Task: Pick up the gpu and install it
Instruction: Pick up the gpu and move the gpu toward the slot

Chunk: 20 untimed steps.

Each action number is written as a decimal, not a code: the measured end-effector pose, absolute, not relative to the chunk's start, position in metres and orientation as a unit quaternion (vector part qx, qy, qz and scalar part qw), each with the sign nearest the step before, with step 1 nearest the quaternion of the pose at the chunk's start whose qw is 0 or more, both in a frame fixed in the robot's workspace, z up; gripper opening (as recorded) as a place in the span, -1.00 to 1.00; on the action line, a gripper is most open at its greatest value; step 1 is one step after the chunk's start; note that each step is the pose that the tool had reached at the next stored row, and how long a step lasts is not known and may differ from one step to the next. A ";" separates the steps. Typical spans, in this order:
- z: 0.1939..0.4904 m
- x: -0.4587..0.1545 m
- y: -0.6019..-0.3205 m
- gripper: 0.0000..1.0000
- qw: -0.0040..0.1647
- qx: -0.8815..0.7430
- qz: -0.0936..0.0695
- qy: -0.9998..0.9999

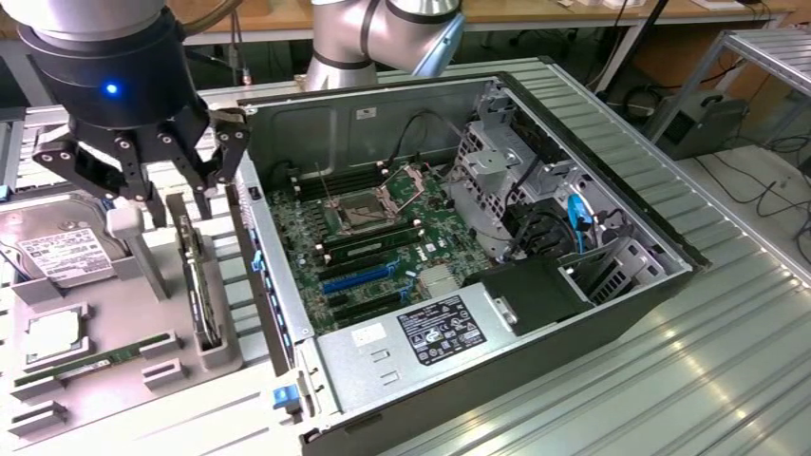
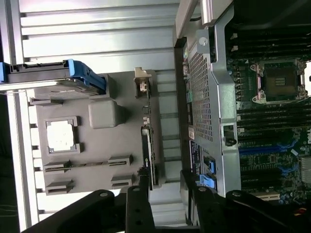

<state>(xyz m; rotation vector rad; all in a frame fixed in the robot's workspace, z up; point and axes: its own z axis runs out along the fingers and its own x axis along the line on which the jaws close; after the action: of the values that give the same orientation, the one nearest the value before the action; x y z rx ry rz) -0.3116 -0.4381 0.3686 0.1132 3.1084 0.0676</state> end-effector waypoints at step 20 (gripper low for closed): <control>0.327 -0.328 -0.438 -0.16 0.016 0.036 0.022 0.999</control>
<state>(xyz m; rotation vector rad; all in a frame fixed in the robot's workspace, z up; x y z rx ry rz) -0.3281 -0.4381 0.3267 0.1130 3.1069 0.0675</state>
